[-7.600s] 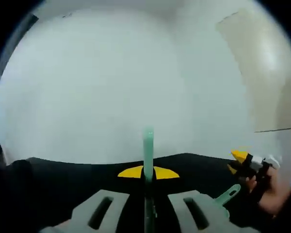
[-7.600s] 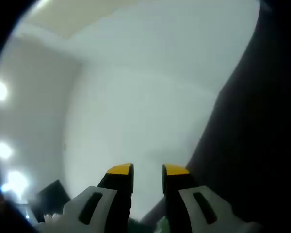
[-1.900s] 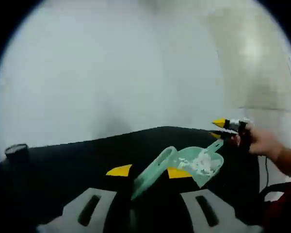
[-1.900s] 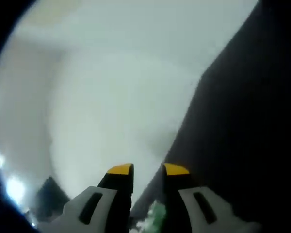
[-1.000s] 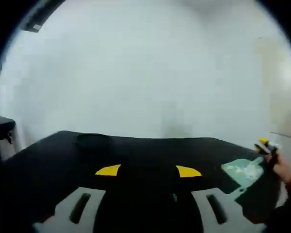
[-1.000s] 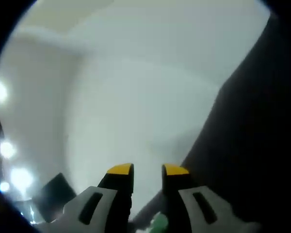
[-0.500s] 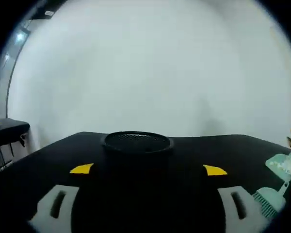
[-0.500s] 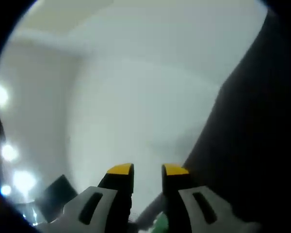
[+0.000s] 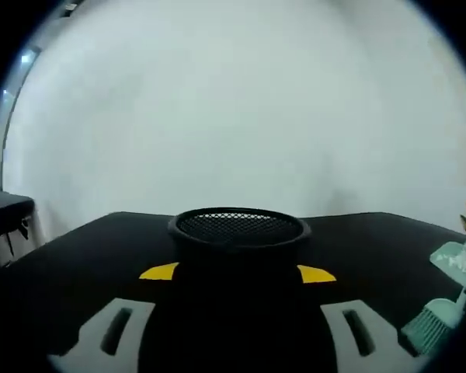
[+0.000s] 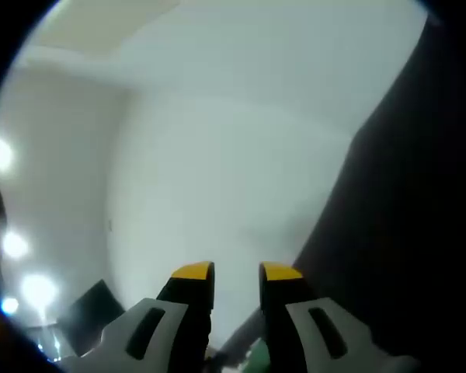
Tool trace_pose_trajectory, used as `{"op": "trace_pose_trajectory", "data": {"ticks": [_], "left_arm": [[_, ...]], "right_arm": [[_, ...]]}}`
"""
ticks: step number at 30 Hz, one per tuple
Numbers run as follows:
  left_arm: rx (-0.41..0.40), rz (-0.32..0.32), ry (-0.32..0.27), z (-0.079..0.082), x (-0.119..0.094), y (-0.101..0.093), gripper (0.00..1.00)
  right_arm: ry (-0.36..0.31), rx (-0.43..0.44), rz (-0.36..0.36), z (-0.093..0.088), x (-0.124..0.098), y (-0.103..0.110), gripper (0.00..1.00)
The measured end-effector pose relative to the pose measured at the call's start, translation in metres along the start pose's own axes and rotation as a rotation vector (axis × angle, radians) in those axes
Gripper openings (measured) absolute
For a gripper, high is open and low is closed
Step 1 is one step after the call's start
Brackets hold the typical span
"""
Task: Pick up the broom and sweep the trash on the tabletop into the dustpan.
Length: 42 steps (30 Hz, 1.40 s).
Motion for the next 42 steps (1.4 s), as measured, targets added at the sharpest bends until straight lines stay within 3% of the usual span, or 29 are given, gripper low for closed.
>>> {"op": "trace_pose_trajectory", "data": {"ticks": [4, 7, 9, 14, 17, 25, 35, 39, 40, 42], "left_arm": [[0.018, -0.182, 0.001, 0.005, 0.011, -0.042, 0.53], [0.031, -0.274, 0.003, 0.009, 0.018, -0.07, 0.53], [0.052, -0.392, 0.007, 0.012, 0.024, -0.097, 0.54], [0.06, -0.56, 0.031, 0.017, 0.027, -0.143, 0.54], [0.105, -0.626, 0.043, 0.02, 0.026, -0.166, 0.53], [0.127, -0.714, 0.045, 0.022, 0.023, -0.208, 0.53], [0.13, -0.734, 0.05, 0.025, 0.022, -0.226, 0.54], [0.102, -0.746, 0.065, 0.027, 0.015, -0.223, 0.56], [0.093, -0.744, 0.053, 0.029, 0.011, -0.22, 0.58], [0.071, -0.732, -0.043, 0.04, -0.001, -0.216, 0.63]], "right_arm": [[0.0, -0.001, -0.002, 0.0, 0.0, 0.0, 0.25], [0.004, -0.002, -0.003, -0.001, 0.0, 0.0, 0.25], [0.006, -0.003, -0.005, -0.001, 0.0, 0.0, 0.25], [0.002, 0.0, -0.002, -0.001, 0.0, 0.0, 0.25], [0.005, -0.001, -0.002, -0.001, 0.0, 0.0, 0.25], [0.006, -0.003, -0.003, -0.002, -0.001, 0.001, 0.25], [0.015, -0.003, -0.01, -0.003, 0.0, 0.001, 0.25], [0.027, -0.006, -0.025, -0.004, -0.001, 0.0, 0.25], [0.032, -0.006, -0.028, -0.005, -0.001, 0.0, 0.25], [0.048, -0.001, -0.035, -0.007, 0.0, 0.0, 0.25]]}}
Point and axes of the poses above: the point that each gripper's makers call its tool centre point, and the gripper's own axes: x roughly forward along the fingers, y roughly to its left, z roughly out of its top, the point moved 8 cm from there along -x, roughly backward along the fingers, and after that the axes turned 10 degrees about x, right-handed, at the moved point
